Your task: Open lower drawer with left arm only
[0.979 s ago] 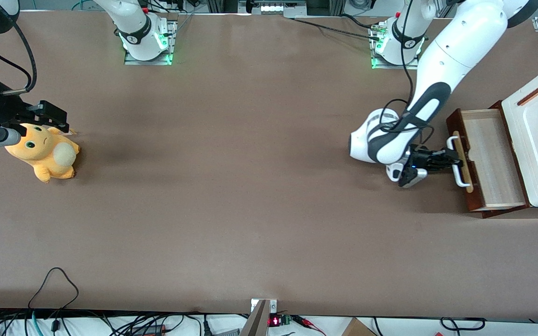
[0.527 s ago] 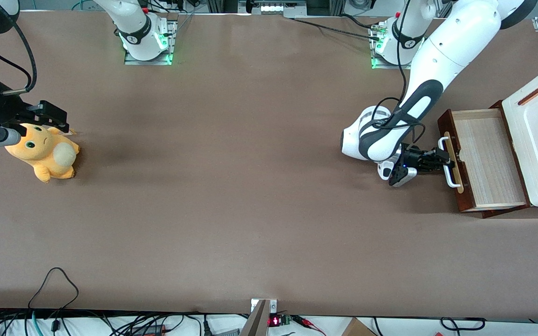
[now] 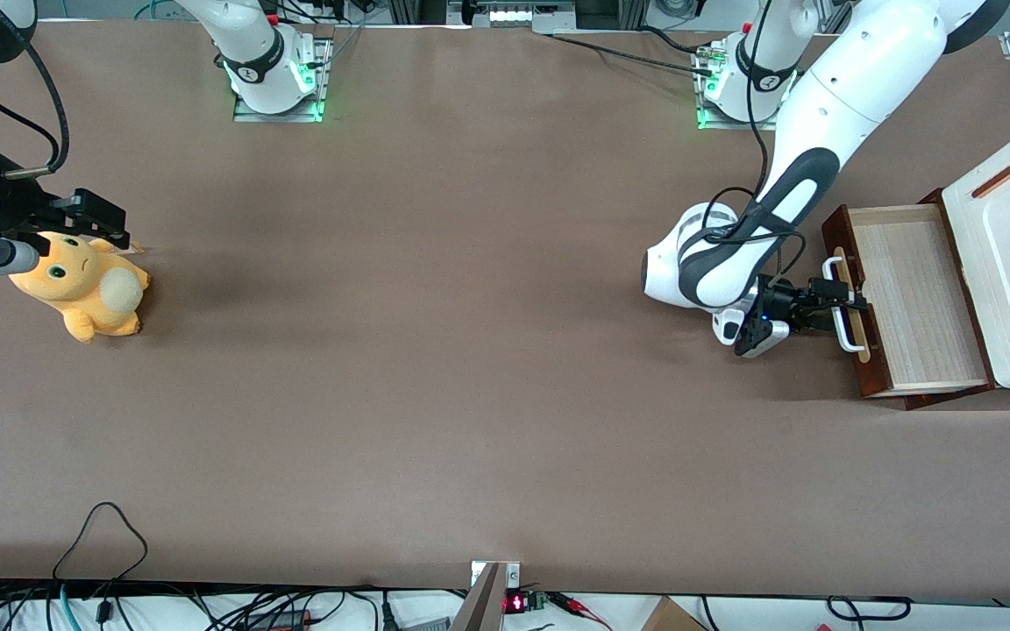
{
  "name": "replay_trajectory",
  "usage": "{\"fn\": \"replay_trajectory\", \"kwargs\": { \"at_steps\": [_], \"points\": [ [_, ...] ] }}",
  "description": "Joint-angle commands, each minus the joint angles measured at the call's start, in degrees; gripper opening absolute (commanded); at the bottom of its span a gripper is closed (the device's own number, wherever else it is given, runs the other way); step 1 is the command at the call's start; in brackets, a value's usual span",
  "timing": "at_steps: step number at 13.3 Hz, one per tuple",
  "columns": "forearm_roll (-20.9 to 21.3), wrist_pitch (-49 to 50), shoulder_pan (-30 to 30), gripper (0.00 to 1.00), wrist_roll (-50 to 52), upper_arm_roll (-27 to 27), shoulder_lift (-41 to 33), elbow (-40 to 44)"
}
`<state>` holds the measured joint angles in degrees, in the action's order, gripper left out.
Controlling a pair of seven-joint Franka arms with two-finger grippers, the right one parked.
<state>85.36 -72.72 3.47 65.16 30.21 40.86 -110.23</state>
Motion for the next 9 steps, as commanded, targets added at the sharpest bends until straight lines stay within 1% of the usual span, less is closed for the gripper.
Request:
{"fn": "replay_trajectory", "kwargs": {
  "at_steps": [1,2,5,6,7,8,9],
  "points": [
    [-12.2,-3.0,0.1,0.99,-7.7,1.2,-4.6,8.3],
    [-17.5,-4.6,0.0,1.00,-9.0,1.2,-6.0,11.0],
    [-28.3,-6.3,0.4,1.00,-17.1,1.2,-10.8,15.6],
    [-33.8,-7.2,0.5,1.00,-20.3,0.7,-12.6,18.3],
    [-39.6,-8.2,0.5,1.00,-25.2,-0.5,-15.0,20.8],
    [-43.8,-9.3,0.5,1.00,-30.3,-2.9,-17.5,22.0],
    [-49.4,-10.8,0.5,1.00,-35.7,-5.7,-20.7,22.6]
  ]
}}
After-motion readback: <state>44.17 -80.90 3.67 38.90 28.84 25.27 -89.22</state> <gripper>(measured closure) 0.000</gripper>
